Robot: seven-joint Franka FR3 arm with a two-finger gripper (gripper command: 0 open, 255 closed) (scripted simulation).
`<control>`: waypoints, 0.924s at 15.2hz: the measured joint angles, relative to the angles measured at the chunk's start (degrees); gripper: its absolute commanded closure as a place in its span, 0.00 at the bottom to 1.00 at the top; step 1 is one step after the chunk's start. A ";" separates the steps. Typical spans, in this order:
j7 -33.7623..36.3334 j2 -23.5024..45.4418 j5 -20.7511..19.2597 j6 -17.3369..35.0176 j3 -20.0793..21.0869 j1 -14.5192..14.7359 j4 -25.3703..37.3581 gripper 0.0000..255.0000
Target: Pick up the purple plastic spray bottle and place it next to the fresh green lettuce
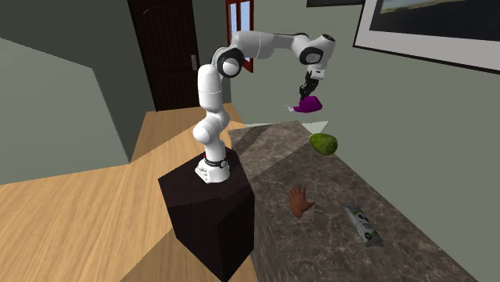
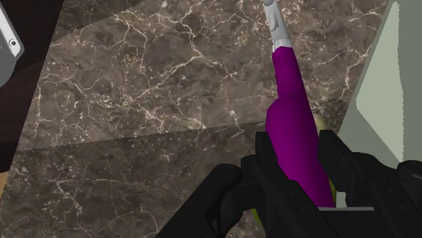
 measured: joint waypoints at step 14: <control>-2.74 0.42 0.33 9.88 0.14 0.20 -9.89 1.00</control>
